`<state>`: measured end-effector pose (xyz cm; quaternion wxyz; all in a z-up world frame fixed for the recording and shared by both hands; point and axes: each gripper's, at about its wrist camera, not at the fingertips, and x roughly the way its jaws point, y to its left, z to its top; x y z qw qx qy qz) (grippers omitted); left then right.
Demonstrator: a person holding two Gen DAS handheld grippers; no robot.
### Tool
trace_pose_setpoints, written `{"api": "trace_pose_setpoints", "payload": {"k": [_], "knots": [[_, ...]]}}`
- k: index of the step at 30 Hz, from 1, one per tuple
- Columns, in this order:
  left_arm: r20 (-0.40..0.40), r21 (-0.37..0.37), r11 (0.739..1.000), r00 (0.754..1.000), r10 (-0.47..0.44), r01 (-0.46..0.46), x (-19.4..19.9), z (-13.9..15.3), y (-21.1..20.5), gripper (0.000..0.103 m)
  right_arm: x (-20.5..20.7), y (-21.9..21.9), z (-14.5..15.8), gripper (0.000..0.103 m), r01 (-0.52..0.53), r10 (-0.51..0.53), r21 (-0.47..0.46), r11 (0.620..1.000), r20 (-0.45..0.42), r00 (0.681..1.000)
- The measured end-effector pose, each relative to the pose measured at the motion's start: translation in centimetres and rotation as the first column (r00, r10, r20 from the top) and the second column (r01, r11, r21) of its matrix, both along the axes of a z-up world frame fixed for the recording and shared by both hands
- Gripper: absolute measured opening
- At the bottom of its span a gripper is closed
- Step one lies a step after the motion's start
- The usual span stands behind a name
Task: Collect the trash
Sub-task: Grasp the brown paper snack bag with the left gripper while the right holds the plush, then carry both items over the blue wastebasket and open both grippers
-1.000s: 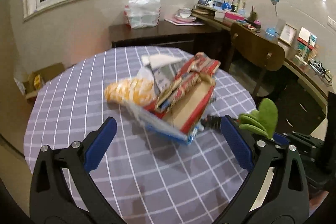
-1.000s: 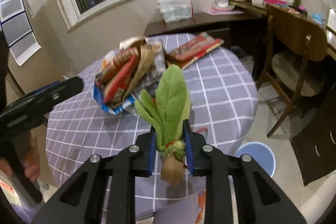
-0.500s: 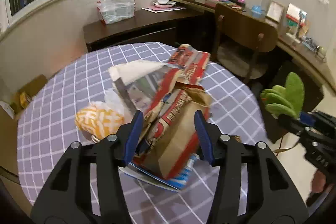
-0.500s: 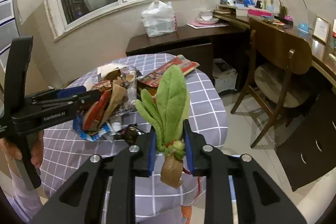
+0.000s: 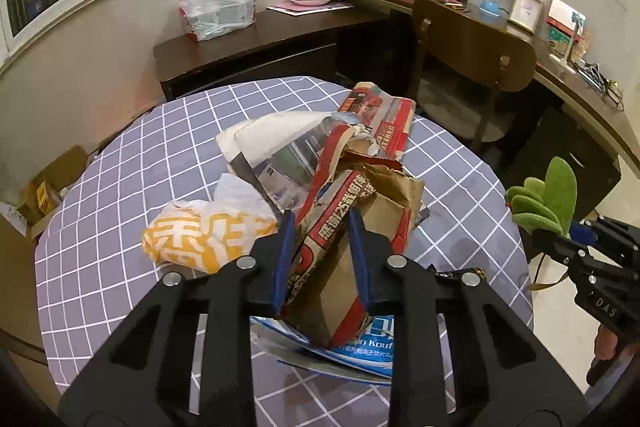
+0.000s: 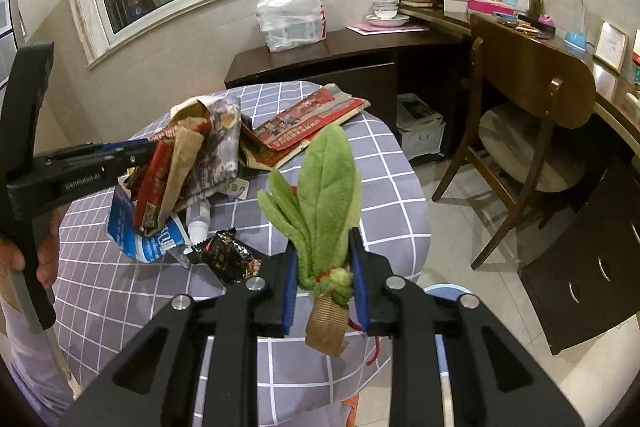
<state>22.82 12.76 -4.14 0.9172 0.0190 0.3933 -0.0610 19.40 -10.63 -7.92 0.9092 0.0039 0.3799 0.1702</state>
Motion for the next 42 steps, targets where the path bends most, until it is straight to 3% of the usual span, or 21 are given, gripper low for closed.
{"api": "trace_pose_setpoints", "payload": {"k": [2, 12, 20, 34, 42], "knots": [[0.017, 0.024, 0.999, 0.999, 0.031, -0.032, -0.4, 0.3, 0.0, 0.019, -0.1, -0.1, 0.1, 0.023, 0.007, -0.007, 0.002, 1.000, 0.001, 1.000], [0.067, -0.001, 0.999, 0.997, 0.037, -0.037, -2.2, 2.2, -1.0, 0.017, -1.6, -2.2, 1.9, 0.023, 0.055, -0.056, 0.016, 0.998, 0.045, 0.997], [0.122, -0.013, 1.000, 0.992, -0.026, 0.027, -3.8, 4.5, -4.6, 0.017, -3.5, -5.1, 3.3, 0.023, 0.108, -0.109, 0.023, 0.994, 0.085, 0.990], [0.145, -0.065, 0.970, 0.964, -0.221, 0.232, -4.8, 5.0, -15.9, 0.018, -6.9, -15.0, 3.0, 0.023, 0.334, -0.333, 0.013, 0.943, 0.102, 0.937], [0.043, -0.073, 0.936, 0.939, -0.341, 0.343, -2.8, 1.2, -24.2, 0.018, -6.8, -21.0, -0.8, 0.023, 0.445, -0.445, 0.021, 0.895, 0.016, 0.895]]}}
